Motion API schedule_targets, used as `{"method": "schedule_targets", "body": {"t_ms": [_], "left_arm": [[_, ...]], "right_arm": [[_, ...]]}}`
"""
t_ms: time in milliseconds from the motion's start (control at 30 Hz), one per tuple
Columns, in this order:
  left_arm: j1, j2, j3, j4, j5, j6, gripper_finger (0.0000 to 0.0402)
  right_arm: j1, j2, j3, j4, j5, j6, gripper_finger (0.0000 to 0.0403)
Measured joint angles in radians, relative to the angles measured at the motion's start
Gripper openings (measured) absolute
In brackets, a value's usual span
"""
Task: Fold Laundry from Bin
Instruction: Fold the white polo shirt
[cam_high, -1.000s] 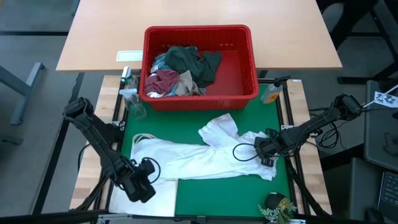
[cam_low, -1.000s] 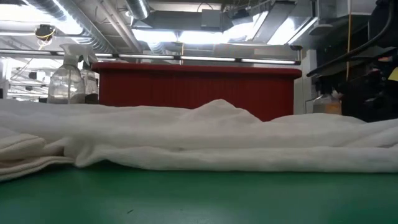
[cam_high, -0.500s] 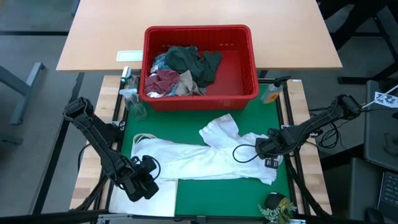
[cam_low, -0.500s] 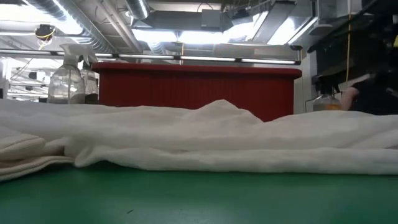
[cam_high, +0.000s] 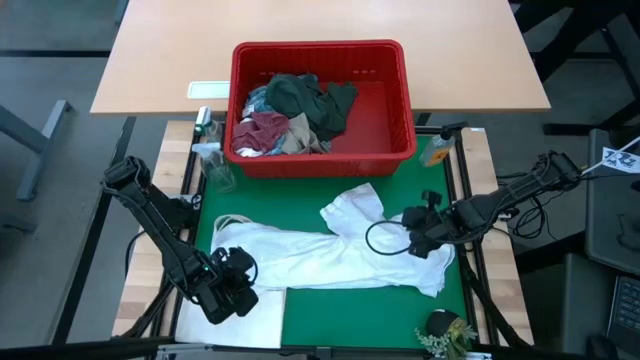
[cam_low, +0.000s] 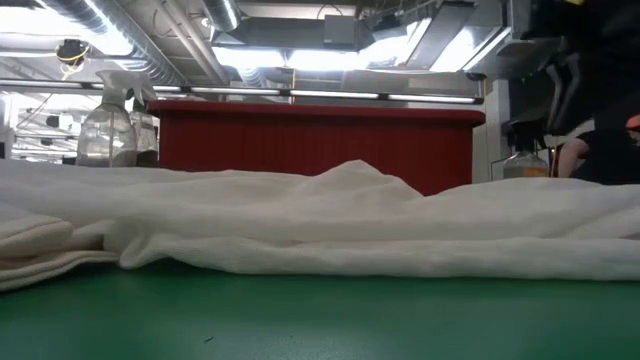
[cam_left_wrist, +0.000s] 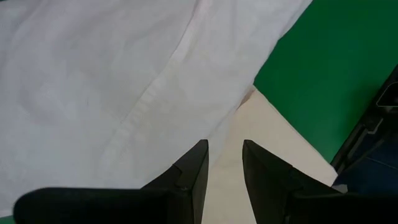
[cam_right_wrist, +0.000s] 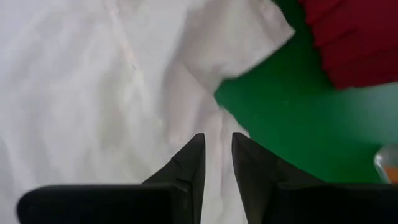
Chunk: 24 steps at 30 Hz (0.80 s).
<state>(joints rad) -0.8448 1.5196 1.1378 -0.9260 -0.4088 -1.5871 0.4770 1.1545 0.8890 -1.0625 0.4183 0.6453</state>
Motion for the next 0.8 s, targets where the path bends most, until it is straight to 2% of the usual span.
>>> {"method": "schedule_targets", "body": {"t_ms": [167, 400, 500, 800], "left_arm": [[0.0, 0.0, 0.0, 0.0, 0.0, 0.0, 0.0094], [0.0, 0.0, 0.0, 0.0, -0.015, 0.001, 0.0094], [0.0, 0.0, 0.0, 0.0, -0.049, 0.001, 0.0094], [0.0, 0.0, 0.0, 0.0, -0.061, 0.001, 0.0094]], "right_arm": [[-0.025, 0.0, 0.0, 0.041, -0.034, 0.003, 0.0099], [-0.154, 0.003, 0.0, 0.053, -0.028, 0.076, 0.0192], [-0.245, 0.003, -0.012, 0.107, -0.056, 0.131, 0.0214], [-0.507, 0.003, -0.149, 0.34, -0.2, 0.133, 0.02]]}}
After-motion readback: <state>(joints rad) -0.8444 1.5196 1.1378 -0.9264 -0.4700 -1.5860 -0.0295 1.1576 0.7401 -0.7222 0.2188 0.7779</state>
